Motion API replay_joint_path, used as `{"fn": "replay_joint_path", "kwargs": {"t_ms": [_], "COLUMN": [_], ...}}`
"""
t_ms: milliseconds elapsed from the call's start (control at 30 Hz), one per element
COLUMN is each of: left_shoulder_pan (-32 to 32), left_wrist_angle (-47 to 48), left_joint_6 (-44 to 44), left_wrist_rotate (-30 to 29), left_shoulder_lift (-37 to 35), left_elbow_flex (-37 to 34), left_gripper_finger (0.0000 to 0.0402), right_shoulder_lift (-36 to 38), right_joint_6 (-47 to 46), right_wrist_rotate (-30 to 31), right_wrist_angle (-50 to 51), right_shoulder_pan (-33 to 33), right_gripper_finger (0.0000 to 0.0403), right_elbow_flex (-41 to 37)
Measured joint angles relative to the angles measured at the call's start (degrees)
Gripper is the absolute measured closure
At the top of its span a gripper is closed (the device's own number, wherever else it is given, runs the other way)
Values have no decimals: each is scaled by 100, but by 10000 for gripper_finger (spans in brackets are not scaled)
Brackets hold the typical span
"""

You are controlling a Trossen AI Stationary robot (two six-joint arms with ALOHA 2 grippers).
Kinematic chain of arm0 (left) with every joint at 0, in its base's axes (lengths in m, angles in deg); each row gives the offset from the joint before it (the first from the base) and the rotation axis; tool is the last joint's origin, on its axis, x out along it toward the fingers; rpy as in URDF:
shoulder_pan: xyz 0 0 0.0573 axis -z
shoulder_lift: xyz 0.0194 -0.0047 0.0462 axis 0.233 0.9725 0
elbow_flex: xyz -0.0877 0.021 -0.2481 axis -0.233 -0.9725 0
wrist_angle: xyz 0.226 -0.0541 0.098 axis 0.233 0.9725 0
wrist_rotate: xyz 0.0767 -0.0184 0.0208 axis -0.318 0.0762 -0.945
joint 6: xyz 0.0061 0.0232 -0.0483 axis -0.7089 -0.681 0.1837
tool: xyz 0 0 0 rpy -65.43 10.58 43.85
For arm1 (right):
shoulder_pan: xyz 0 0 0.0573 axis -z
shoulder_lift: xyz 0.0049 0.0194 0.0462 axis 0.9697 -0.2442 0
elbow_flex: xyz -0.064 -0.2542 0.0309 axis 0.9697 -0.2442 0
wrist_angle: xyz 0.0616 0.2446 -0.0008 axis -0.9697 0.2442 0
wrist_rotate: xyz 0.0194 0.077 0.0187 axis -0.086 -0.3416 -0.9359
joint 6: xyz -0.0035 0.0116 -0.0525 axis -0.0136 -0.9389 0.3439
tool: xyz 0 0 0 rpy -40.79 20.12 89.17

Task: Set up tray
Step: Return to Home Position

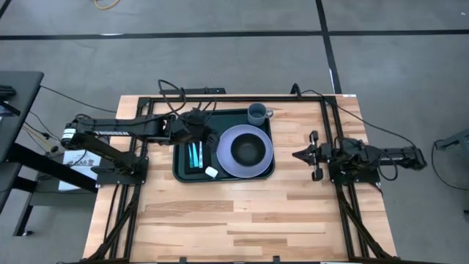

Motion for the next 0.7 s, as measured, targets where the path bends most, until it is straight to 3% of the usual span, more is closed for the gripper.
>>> {"fn": "replay_joint_path", "kwargs": {"t_ms": [233, 333, 500, 700], "left_shoulder_pan": [75, 185, 422, 624], "left_wrist_angle": [-35, 54, -235, -1317], "left_joint_6": [-1029, -1439, -2050, -2455], "left_wrist_rotate": [486, 686, 1147, 1838], "left_shoulder_lift": [-222, -562, -1590, -3573], "left_elbow_flex": [-40, -469, -1849, -3953], "left_gripper_finger": [357, 357, 357, 357], "right_shoulder_lift": [5, -2, 1, 1], "right_joint_6": [-1, -1, -3, -3], "right_wrist_rotate": [8, 8, 8, 9], "right_wrist_angle": [-1, -1, -1, -1], "right_shoulder_pan": [102, 99, 99, 99], "right_gripper_finger": [398, 398, 398, 398], "right_elbow_flex": [-2, -4, -4, -7]}}
